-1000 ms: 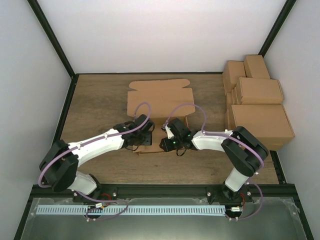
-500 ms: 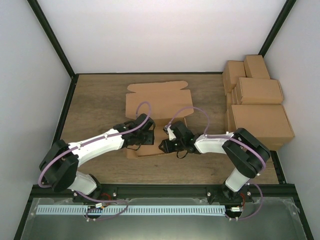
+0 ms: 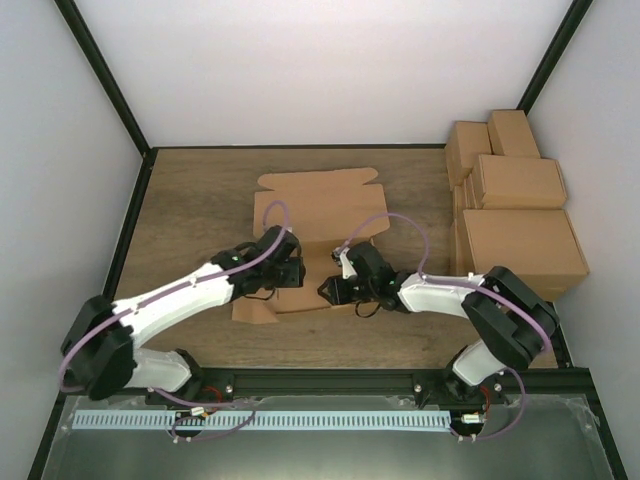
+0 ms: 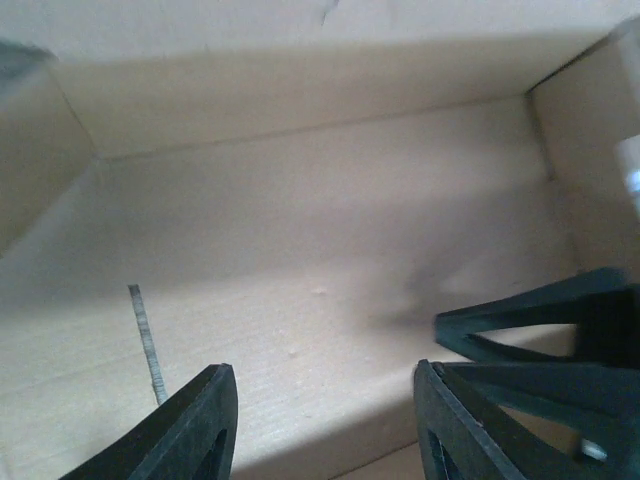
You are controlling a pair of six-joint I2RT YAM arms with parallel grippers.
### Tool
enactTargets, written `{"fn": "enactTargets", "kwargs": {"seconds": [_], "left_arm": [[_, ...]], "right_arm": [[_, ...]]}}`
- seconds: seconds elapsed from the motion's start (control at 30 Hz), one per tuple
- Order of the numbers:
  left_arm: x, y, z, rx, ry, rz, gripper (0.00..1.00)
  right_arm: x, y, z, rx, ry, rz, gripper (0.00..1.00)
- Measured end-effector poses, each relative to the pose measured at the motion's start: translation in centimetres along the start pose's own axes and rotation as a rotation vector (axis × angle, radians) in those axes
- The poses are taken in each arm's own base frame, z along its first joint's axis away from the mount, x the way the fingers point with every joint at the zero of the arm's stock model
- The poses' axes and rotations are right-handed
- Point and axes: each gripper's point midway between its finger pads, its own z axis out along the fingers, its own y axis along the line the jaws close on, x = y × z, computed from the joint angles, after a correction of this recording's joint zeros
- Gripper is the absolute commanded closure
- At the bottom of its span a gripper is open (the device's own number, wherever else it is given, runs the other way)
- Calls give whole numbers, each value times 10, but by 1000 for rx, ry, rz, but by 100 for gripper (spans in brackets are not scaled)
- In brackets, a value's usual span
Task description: Fold the paper box
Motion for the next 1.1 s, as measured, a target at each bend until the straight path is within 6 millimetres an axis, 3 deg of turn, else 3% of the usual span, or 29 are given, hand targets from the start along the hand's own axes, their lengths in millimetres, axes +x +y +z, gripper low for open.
{"fn": "enactTargets", "kwargs": {"seconds": [0.1, 0.2, 0.3, 0.4, 0.53, 0.6, 0.7, 0.77, 0.93, 1.1], "left_arm": [[-17, -1, -29, 43, -79, -24, 44], [-42, 16, -62, 69, -188, -105, 35], [-56, 60, -88, 56, -300, -240, 36], [-48, 111, -95, 21, -352, -380, 47], [-22, 153, -77, 11, -307, -528, 84], [-7, 174, -62, 5, -263, -610, 95], [19, 199, -43, -13, -193, -724, 96], [29, 204, -36, -11, -165, -759, 96], [33, 197, -17, 75, -122, -775, 96], [61, 182, 12, 170, 1, -800, 96]], "right_arm": [[-3, 2, 1, -2, -1, 2, 64], [-10, 6, 3, -10, -8, -1, 64], [-16, 9, 6, -17, -9, -1, 64], [-17, 9, 12, -20, 2, 8, 65], [-9, 2, 20, -11, 36, 25, 66], [-5, -1, 24, -5, 52, 31, 68], [1, -5, 28, 3, 71, 41, 68], [2, -6, 29, 3, 77, 43, 68], [0, -4, 33, -4, 83, 43, 68], [-1, -3, 34, -11, 82, 42, 68]]}}
